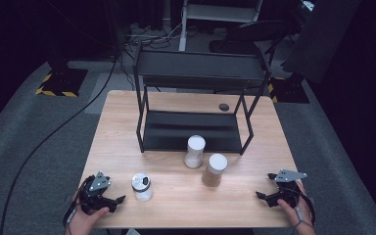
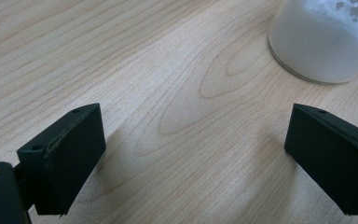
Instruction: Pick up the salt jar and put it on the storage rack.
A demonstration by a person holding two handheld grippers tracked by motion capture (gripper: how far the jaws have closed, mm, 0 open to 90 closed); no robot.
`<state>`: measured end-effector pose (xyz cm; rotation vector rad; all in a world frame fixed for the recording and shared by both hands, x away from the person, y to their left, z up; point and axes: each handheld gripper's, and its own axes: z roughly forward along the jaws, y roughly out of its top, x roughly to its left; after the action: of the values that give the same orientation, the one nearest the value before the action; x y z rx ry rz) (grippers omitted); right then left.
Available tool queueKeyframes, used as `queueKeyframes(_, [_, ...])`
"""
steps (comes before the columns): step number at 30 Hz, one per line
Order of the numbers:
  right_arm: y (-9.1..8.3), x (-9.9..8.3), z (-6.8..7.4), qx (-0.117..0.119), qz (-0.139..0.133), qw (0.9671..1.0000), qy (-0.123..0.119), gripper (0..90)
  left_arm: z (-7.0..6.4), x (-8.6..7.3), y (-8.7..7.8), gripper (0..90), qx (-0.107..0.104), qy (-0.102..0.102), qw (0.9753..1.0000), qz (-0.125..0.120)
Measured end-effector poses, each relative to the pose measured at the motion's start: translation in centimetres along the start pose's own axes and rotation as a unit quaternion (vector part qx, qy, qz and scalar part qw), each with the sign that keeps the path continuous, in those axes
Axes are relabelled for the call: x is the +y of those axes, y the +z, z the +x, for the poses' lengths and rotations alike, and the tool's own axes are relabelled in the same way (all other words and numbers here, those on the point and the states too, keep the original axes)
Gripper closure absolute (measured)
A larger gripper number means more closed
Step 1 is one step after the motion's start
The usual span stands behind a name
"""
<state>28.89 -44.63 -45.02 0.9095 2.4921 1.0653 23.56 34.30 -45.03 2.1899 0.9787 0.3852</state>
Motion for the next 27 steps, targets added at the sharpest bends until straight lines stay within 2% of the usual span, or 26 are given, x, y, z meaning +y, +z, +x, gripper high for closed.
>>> queueKeyframes(5, [0.0, 0.0, 0.0, -0.001, 0.000, 1.0000, 0.000, 3.0, 0.0, 0.1, -0.1, 4.5, -0.001, 0.002, 1.0000, 0.003])
queueKeyframes(8, [0.0, 0.0, 0.0, -0.001, 0.000, 1.0000, 0.001, 3.0, -0.1, 0.7, -0.2, 4.8, 0.001, 0.008, 0.9999, 0.014])
queueKeyframes(12, [0.0, 0.0, 0.0, -0.001, 0.000, 1.0000, 0.001, 3.0, -0.4, 0.9, -1.1, 5.0, 0.002, 0.015, 0.9999, -0.003])
queueKeyframes(15, [0.0, 0.0, 0.1, -0.002, 0.000, 1.0000, 0.002, 3.0, -0.7, 1.0, -1.8, 4.7, -0.001, 0.008, 0.9999, -0.014])
queueKeyframes(18, [0.0, 0.0, 0.1, -0.003, -0.001, 1.0000, 0.003, 3.1, -1.4, 1.6, -2.7, 4.7, -0.003, 0.012, 0.9997, -0.022])
queueKeyframes(24, [0.0, 0.0, 0.1, -0.004, -0.001, 1.0000, 0.004, 3.1, -2.0, 2.0, -3.7, 4.7, -0.009, 0.011, 0.9990, -0.042])
queueKeyframes(27, [0.0, 0.0, 0.1, -0.004, -0.001, 1.0000, 0.004, 3.1, -2.6, 2.6, -4.3, 4.7, -0.012, 0.021, 0.9986, -0.047])
